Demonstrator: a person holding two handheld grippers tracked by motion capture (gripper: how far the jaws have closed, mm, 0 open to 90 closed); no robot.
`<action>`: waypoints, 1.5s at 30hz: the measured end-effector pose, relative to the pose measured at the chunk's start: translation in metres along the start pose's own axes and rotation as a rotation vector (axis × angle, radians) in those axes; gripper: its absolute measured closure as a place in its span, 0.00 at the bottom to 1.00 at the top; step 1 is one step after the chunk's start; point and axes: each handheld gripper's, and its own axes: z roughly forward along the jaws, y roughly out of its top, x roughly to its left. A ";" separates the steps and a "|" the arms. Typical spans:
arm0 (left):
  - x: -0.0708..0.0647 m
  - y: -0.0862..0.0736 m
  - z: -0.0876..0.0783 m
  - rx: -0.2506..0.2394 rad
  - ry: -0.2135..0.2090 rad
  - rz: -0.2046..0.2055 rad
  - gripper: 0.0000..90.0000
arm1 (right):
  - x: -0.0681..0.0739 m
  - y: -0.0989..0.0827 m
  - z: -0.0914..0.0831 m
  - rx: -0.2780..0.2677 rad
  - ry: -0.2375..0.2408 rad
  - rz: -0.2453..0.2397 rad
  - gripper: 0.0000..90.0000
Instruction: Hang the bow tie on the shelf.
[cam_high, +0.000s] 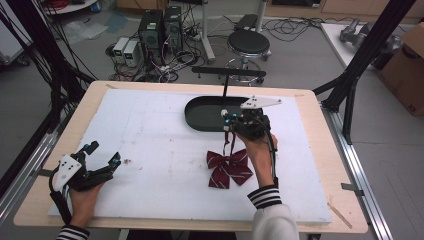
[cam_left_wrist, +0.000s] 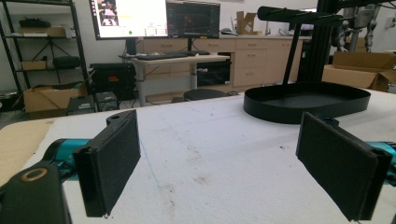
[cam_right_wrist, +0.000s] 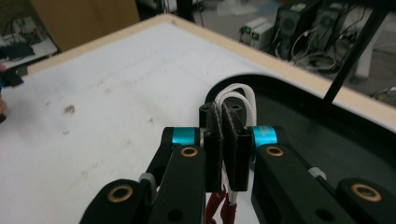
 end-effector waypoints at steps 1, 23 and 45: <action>0.000 0.000 0.000 -0.001 0.000 0.000 0.16 | -0.001 0.003 0.000 -0.010 -0.002 -0.002 0.97; -0.001 0.000 0.001 0.001 0.001 -0.002 0.16 | -0.038 0.053 0.002 -0.135 -0.084 0.005 0.97; -0.001 0.000 0.000 0.002 0.003 0.004 0.16 | -0.080 0.084 0.021 -0.177 -0.121 0.035 0.97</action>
